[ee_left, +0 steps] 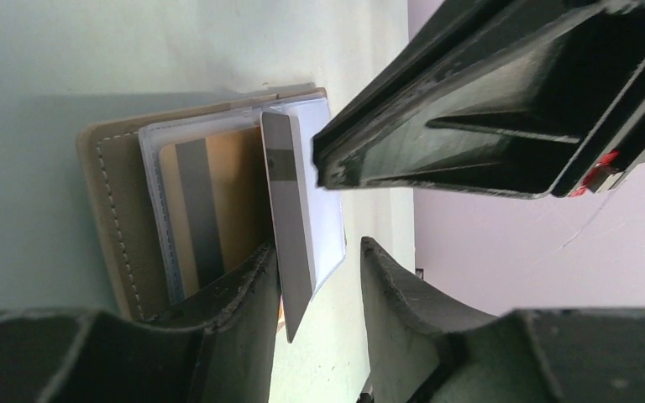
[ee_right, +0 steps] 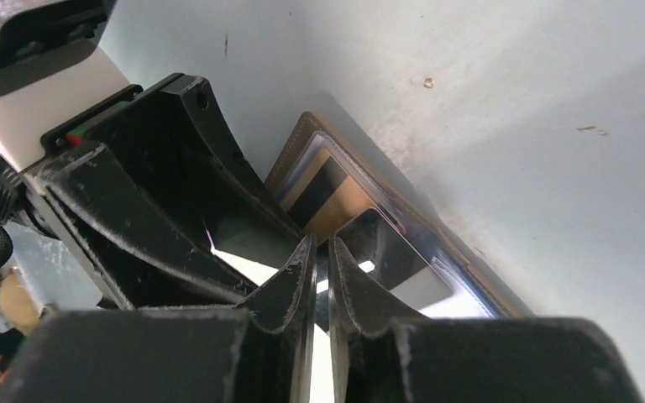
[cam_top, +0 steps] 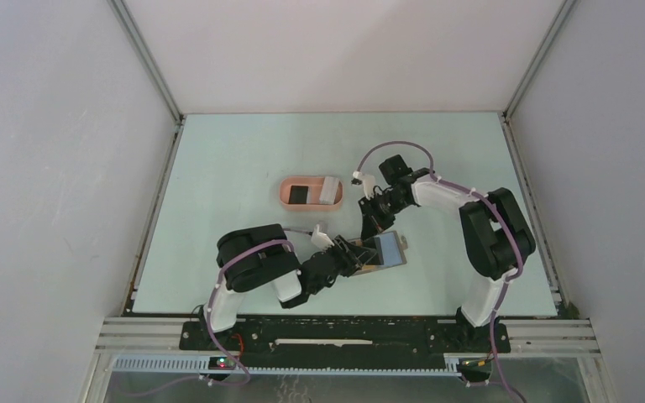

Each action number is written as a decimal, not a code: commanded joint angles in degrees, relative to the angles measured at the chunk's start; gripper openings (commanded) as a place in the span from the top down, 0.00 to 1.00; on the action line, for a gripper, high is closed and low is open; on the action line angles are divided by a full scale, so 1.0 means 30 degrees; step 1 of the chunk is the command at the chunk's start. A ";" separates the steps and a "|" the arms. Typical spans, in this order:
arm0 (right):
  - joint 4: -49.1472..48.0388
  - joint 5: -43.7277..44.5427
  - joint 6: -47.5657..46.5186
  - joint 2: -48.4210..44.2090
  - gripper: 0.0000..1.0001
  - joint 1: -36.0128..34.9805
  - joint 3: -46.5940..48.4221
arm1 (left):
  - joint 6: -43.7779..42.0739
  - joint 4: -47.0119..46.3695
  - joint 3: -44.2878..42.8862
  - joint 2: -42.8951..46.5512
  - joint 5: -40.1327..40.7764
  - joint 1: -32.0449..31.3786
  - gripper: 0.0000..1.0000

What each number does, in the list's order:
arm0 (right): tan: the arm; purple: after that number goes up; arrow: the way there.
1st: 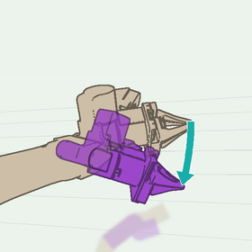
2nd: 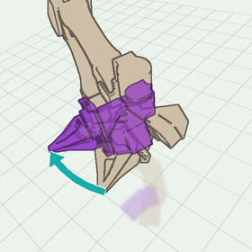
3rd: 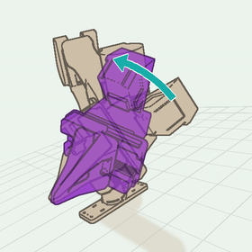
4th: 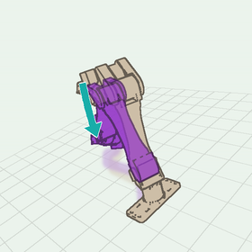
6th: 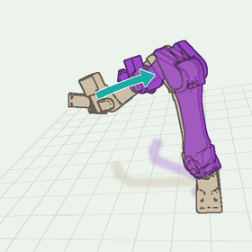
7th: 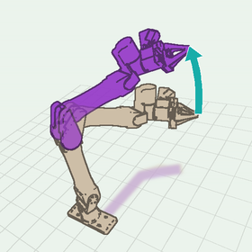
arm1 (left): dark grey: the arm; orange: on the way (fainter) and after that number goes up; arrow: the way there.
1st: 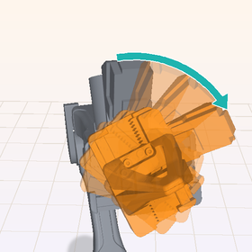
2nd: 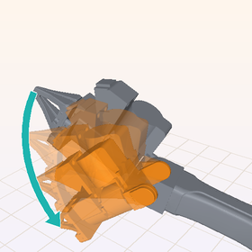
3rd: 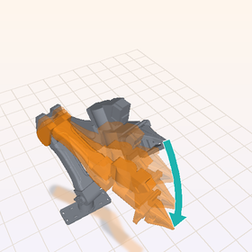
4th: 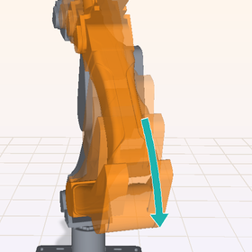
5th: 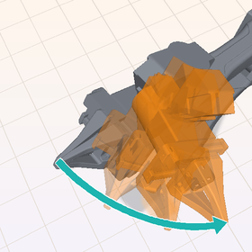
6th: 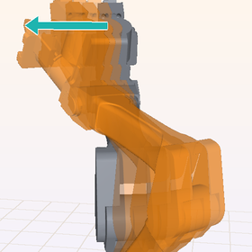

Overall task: Put the credit cards into the card holder
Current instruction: Insert the credit card into the card holder.

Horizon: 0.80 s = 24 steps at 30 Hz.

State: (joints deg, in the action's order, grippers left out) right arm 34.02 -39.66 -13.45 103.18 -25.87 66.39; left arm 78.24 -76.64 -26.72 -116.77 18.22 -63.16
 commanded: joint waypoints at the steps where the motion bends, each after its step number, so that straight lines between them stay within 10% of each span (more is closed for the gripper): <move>1: -0.0219 -0.0732 0.1792 0.0437 0.83 -0.0602 0.0989 | -0.1042 -0.0351 0.0352 0.0376 -0.0205 0.0134 0.55; 24: 0.3756 0.2285 -0.1335 0.2387 0.83 -0.2263 0.3255 | -0.1352 -0.0677 0.0326 0.0172 -0.0472 0.0192 0.46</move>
State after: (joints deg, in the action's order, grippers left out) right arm 41.19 -35.55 -13.06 109.43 -31.97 73.30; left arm 76.40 -78.30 -26.72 -116.79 17.23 -63.07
